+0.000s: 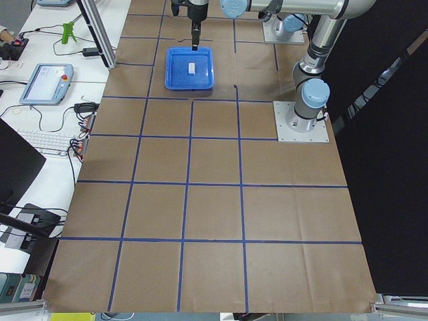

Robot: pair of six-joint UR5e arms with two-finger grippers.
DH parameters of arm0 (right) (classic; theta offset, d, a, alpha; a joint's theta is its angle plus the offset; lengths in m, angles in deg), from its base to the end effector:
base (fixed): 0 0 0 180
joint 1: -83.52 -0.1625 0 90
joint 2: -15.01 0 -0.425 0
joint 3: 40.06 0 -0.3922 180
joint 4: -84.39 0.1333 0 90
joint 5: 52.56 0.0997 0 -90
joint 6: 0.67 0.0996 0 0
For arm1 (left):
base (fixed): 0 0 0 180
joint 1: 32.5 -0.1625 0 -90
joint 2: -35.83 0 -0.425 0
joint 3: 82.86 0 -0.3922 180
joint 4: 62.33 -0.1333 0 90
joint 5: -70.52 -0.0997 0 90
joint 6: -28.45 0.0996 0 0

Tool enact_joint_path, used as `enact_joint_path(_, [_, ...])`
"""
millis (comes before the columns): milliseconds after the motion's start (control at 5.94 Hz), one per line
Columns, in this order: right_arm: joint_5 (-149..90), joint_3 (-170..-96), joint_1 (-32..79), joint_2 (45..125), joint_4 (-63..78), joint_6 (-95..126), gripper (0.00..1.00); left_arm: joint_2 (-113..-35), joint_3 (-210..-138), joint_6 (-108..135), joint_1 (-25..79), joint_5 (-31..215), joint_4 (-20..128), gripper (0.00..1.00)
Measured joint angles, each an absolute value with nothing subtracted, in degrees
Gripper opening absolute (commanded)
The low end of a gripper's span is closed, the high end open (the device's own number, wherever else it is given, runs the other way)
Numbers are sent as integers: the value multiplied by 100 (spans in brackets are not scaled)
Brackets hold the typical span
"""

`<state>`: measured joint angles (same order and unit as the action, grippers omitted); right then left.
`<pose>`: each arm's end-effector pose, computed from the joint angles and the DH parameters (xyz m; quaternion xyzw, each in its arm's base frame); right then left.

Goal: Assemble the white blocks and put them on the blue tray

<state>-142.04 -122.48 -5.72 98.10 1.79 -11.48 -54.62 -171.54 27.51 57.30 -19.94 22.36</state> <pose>0.1272 -0.5324 0.4784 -0.0872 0.9945 0.0579 0.0104 -0.1307 -0.5058 0.5052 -0.0102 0.9985 -0.0539 0.0037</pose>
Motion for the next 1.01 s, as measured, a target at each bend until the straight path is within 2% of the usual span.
enact_joint_path(337, [-14289,-12211,-715,10042,488,268,100,-5425,-17154,2764,5683,-1995,2295,100])
enact_joint_path(1010, [-14298,-12386,-764,10031,107,171,100,-5424,-17152,2766,5654,-2009,2296,100])
